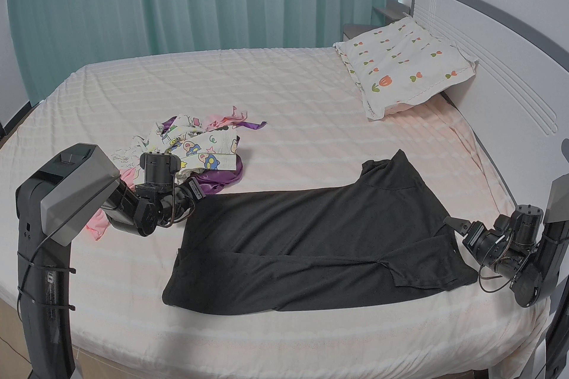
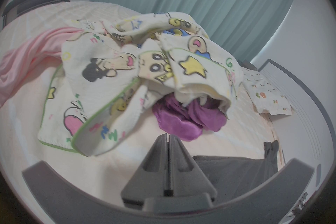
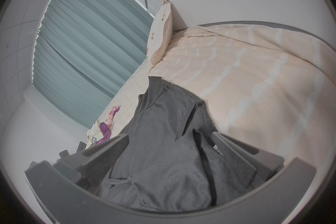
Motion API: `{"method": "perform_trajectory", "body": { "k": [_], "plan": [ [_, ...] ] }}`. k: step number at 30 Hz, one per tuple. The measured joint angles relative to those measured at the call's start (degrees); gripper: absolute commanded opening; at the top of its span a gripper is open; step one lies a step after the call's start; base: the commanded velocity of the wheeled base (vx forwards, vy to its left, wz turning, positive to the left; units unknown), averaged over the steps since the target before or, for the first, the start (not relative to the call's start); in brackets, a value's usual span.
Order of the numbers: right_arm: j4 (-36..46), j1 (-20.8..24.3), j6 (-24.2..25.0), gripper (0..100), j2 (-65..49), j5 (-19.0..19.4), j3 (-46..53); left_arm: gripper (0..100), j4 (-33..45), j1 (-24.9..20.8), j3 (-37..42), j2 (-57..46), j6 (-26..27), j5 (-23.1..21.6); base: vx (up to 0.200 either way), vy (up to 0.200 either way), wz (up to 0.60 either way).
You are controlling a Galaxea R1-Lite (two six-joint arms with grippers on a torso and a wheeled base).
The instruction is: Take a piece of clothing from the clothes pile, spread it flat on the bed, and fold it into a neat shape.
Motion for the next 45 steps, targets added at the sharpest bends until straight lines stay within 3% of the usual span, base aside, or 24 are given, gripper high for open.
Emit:
{"method": "perform_trajectory", "body": {
  "k": [8,16,25,30,35,45],
  "plan": [
    [1.9,0.5,-0.4,100,0.6,0.2,-5.7,0,0.0,0.6,0.4,-0.5,-1.0,2.8,0.000,0.000,0.00],
    [18.6,1.6,-2.7,100,2.3,0.5,-23.4,0,0.1,0.4,1.7,-3.1,-3.4,3.2,0.000,0.000,0.00],
    [35.2,1.7,-10.8,100,6.8,4.6,-44.4,0,0.2,-0.1,3.9,-6.5,-4.4,3.6,0.000,0.000,0.00],
    [42.7,1.1,-19.0,100,10.6,9.9,-53.4,0,0.3,-0.3,5.0,-8.0,-4.6,4.5,0.000,0.000,0.00],
    [48.1,0.6,-25.5,100,14.3,11.9,-61.2,0,0.3,-0.5,5.6,-8.8,-4.8,4.9,0.000,0.000,0.00],
    [56.0,0.3,-29.4,100,20.5,12.7,-74.4,0,0.3,-0.9,5.9,-9.5,-5.0,4.9,0.000,0.000,0.00]
  ]
}}
